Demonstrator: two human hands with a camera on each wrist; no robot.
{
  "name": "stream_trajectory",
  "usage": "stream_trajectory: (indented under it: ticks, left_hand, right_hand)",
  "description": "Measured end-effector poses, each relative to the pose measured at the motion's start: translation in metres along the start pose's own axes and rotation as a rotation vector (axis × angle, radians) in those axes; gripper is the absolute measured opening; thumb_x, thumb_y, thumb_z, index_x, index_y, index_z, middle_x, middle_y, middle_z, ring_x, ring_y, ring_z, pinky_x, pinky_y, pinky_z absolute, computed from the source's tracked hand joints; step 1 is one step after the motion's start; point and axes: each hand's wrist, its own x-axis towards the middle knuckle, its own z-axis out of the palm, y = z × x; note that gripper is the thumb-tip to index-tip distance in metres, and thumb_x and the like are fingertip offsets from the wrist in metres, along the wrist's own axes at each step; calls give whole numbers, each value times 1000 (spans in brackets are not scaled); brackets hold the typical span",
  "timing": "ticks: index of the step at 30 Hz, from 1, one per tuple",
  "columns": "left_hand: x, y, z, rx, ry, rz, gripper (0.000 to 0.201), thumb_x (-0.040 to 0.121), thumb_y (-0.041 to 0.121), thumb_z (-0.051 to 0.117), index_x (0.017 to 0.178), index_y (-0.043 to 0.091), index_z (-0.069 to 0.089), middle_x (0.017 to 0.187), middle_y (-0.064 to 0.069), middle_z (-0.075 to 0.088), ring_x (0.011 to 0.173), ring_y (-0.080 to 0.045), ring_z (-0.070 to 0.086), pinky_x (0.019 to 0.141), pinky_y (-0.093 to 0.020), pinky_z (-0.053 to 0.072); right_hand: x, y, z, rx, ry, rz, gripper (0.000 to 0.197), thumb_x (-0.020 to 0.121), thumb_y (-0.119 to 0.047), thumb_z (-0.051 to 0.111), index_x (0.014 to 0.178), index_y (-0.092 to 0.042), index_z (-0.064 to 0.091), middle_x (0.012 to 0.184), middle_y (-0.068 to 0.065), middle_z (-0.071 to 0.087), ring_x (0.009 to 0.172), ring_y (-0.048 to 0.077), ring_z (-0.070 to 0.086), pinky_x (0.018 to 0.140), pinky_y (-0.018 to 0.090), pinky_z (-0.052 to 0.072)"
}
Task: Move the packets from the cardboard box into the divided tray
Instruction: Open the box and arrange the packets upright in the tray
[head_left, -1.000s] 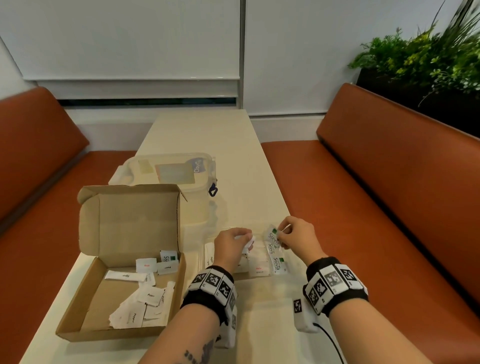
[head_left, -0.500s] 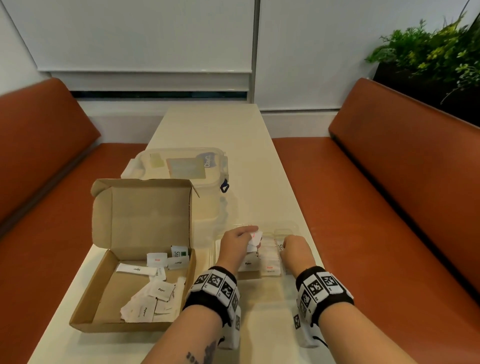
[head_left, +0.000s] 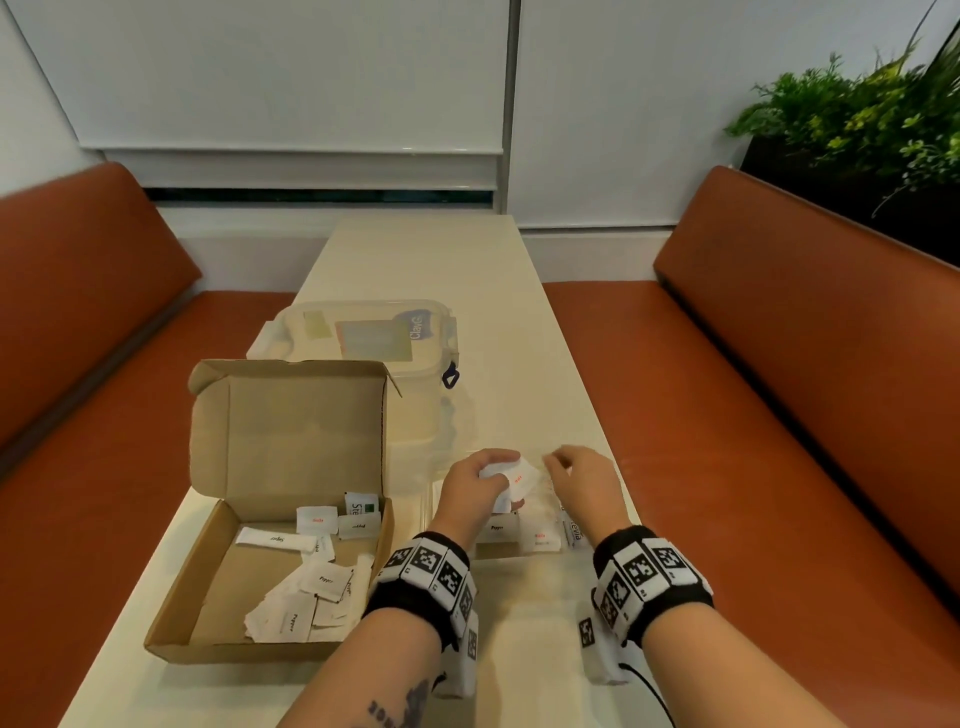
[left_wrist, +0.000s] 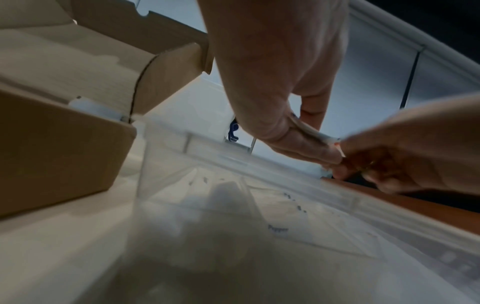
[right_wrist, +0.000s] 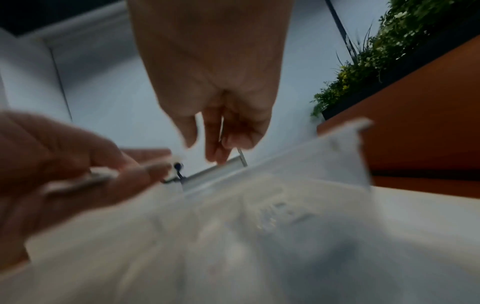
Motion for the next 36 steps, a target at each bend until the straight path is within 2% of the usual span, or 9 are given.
stream_trajectory:
  ticks: [2,5,9,14,19,22,28,31,36]
  left_hand:
    - [-1,-1,-1,50,3,24,35,81,-10,50,100,12,70,109,-9,63,95,-18,64,80,-37,57]
    - [-3,-1,-3,15,-5,65,28,83,-9,56,98,11,69,107,-10,63,75,1,67,59,-18,55]
    - [-2,-5,-7,-96,59,3,18,87,-1,61,99,10,70,109,-9,62,96,-23,63,77,-39,59]
    - [-4,-9,-10,-128,36,-47,18,83,-1,67,98,10,70,108,-9,63,102,-31,64,86,-47,56]
    - [-4,-12,-10,-94,18,-23,23,79,-8,68,93,10,71,105,-13,64,94,-31,66,79,-41,59]
    - [-2,-18,-14,-69,66,-4,20,83,-4,66,92,13,71,107,-8,63,99,-29,65,82,-40,58]
    - [0,-25,-19,-41,139,-3,20,84,-2,64,91,16,71,108,-11,63,99,-31,65,87,-46,55]
    - [-1,-24,-19,-66,129,-12,21,84,-2,64,89,17,71,107,-12,62,95,-30,66,85,-44,57]
    - [-1,-23,-19,-60,114,-14,23,87,-3,59,94,16,70,112,-12,62,94,-28,67,78,-37,59]
  right_hand:
    - [-2,-12,-4,180,-73,-18,13,87,-28,63,85,-17,69,78,-4,66,72,8,58,62,17,38]
    - [-3,-20,-10,353,-178,12,7,79,-18,75,80,-20,68,69,-5,63,64,8,57,59,15,41]
    - [-5,-16,-12,516,-151,91,8,78,-9,74,76,-12,68,70,1,66,64,12,59,58,20,47]
    - [-13,-11,-9,672,-81,168,8,79,-7,72,78,-6,64,70,7,67,64,19,60,63,31,51]
    - [-17,-8,-13,452,-229,82,19,78,-9,75,93,-15,66,71,2,65,64,12,59,61,19,46]
    - [-17,1,-18,264,-184,56,6,78,-13,75,82,-14,71,74,0,68,69,11,61,62,15,46]
    - [-22,8,-5,-90,-266,48,7,75,-23,78,77,-17,75,82,-3,69,71,8,57,57,15,39]
    - [-21,9,5,-172,-240,32,9,74,-25,78,80,-19,76,90,1,68,80,12,57,67,20,41]
    - [-25,10,13,-213,-231,17,9,75,-23,76,75,-25,68,84,-7,50,80,11,50,67,21,37]
